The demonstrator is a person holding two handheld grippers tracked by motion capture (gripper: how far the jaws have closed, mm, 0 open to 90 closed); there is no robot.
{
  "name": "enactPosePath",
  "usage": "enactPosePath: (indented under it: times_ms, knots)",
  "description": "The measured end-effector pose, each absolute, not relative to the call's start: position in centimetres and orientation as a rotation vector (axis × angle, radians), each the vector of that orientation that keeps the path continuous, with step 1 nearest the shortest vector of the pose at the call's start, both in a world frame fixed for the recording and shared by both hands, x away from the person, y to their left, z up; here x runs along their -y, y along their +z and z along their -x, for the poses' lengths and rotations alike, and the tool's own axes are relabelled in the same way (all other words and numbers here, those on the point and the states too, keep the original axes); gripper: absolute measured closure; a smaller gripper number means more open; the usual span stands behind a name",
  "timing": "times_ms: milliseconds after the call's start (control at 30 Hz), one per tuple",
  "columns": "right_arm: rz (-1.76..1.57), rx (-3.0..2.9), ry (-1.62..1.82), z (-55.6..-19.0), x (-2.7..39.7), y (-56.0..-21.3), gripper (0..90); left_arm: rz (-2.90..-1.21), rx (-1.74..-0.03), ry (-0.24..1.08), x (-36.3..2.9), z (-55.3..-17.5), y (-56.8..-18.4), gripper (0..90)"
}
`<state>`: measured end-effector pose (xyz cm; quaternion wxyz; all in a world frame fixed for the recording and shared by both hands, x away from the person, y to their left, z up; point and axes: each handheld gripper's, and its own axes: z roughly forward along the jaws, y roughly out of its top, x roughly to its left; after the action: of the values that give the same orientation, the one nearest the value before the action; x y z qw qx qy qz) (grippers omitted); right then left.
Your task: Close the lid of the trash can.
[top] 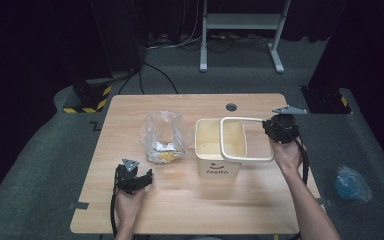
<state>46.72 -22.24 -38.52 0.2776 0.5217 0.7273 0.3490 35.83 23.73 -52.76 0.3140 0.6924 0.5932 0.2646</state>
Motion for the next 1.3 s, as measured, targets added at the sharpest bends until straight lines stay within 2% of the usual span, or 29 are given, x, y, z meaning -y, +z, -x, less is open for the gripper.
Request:
enactPosePath:
  times_ms: [1300]
  knots:
    - [-1.376, -1.982, 0.937, -47.1, 20.0, -38.3, 79.5, -1.827, -1.564, 0.698, -23.7, -35.8, -52.8, 28.2]
